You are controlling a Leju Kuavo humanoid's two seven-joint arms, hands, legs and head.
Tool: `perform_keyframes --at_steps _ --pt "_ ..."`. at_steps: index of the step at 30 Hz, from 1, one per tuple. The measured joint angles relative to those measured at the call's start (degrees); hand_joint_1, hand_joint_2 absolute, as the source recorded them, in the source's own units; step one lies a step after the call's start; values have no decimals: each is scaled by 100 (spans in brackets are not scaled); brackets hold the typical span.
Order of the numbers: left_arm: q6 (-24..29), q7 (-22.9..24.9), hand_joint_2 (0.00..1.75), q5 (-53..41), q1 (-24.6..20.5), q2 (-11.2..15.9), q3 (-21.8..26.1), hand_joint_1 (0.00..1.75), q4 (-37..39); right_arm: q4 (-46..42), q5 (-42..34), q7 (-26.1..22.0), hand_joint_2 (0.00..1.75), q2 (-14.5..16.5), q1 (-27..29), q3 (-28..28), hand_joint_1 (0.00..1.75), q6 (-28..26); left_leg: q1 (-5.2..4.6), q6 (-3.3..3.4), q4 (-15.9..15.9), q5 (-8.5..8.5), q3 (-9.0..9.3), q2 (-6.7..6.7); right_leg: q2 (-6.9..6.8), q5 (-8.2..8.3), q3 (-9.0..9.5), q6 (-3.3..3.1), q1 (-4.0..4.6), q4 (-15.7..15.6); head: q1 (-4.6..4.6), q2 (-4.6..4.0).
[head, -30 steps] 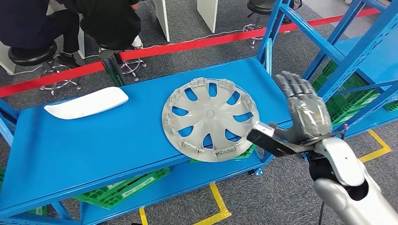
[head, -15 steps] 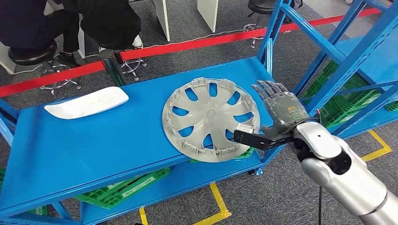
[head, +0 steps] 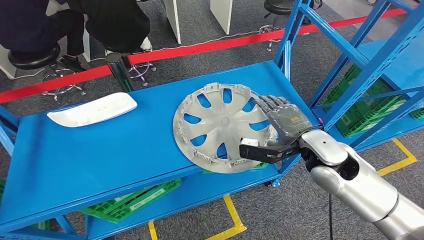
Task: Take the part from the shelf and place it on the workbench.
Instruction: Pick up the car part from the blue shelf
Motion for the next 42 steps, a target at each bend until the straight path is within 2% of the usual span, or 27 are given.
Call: perform_keyframes --at_steps 6,13,19,27,31,42 --pt "-26 76 0 61 3 16 0 0 9 43 -173 219 175 -66 -147 149 0 -93 -1 0 1 0 2 -28 -4 0 7 0 0 -3 -1 0" --pt "-23 20 0 54 5 2 0 0 9 44 -218 247 175 -173 -177 220 0 -148 0 0 1 1 2 -37 -7 0 10 0 0 -7 0 0" --pt "-55 -144 0 -61 4 -34 -2 0 9 1 65 91 175 -220 -221 298 0 -420 0 0 1 0 1 -38 -9 0 12 0 0 -8 1 0" --pt "-100 -108 0 -102 5 -140 -2 0 12 -305 -16 8 175 -130 -299 444 0 -401 0 0 1 0 1 -28 -10 0 13 0 0 -8 2 0" --pt "-153 -109 0 -116 4 -223 -2 0 14 -443 -249 -45 175 16 -295 532 0 -474 0 0 0 0 2 -16 -9 0 13 0 0 -9 2 0" --pt "-153 -115 0 -111 4 -367 -2 0 16 -538 -776 -419 175 659 -265 898 0 -554 2 0 -1 0 5 13 0 0 12 0 1 -8 5 0"
